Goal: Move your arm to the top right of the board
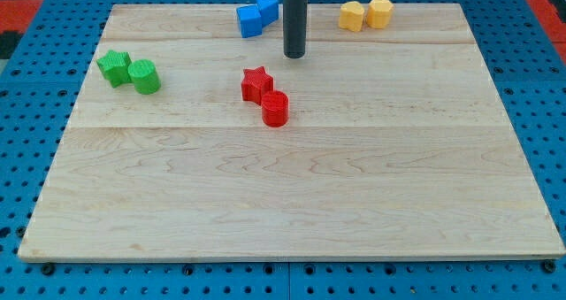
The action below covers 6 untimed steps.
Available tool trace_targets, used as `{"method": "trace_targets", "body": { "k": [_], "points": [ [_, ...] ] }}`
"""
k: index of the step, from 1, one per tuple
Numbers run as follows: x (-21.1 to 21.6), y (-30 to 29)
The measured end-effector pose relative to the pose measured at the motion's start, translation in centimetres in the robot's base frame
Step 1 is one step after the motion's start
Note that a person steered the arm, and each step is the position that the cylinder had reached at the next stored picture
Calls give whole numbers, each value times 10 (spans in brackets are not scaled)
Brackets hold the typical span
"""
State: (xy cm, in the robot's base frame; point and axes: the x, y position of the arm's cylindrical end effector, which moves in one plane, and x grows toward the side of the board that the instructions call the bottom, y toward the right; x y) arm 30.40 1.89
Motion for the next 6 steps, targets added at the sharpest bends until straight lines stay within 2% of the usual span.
{"method": "trace_targets", "body": {
  "k": [6],
  "points": [
    [-7, 20]
  ]
}}
